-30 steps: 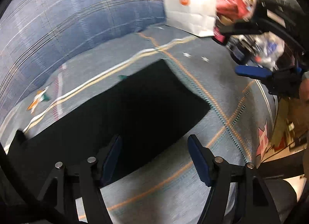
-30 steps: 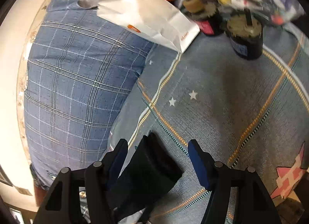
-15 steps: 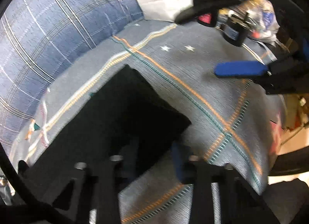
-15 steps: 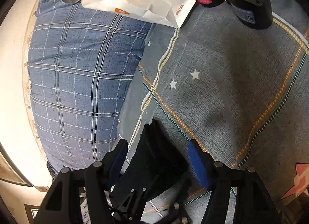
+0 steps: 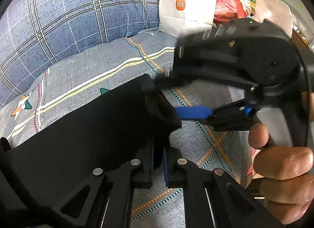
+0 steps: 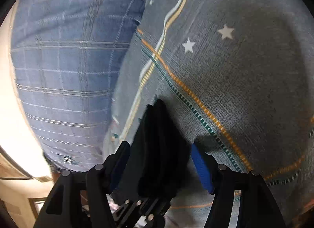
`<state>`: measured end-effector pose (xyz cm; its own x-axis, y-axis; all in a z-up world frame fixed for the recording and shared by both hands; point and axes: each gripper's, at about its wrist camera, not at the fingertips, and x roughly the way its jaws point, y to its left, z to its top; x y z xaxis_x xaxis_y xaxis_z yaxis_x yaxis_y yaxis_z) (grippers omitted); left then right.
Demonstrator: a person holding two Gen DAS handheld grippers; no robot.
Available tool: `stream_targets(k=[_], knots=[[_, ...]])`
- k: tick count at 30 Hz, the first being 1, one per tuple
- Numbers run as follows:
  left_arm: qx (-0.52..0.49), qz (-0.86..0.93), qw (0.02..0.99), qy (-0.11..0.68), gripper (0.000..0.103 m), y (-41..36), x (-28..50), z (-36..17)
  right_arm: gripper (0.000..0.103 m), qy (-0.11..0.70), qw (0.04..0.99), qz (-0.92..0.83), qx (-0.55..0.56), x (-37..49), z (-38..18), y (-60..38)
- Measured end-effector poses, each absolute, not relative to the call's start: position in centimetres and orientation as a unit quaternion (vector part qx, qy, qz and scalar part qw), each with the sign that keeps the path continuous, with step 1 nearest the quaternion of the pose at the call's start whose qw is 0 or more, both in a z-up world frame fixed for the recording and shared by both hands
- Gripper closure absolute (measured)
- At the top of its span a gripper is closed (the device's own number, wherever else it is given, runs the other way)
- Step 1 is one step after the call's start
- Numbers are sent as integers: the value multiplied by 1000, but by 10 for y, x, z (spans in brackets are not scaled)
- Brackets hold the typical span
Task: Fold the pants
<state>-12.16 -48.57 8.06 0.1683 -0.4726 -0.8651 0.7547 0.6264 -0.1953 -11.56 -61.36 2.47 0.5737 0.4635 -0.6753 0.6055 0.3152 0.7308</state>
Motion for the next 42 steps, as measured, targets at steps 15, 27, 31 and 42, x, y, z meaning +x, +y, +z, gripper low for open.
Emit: stream_targets(k=[15,27,31,42], knots=[[-5,-396,806,440,96,-392,-110,134,86,387,782,70,484,-93,100,-556],[-133,-294,811,487,94,-278,-92,65,86,462,768,152,417,-39,81,-425],[-162,-294,793,508,79,-265,-89,51,84,477,752,132,435,-35,69,-427],[-162,-301,775,531,46,-285,-63,62,31,432,782,-6,449,-59,86,-488]])
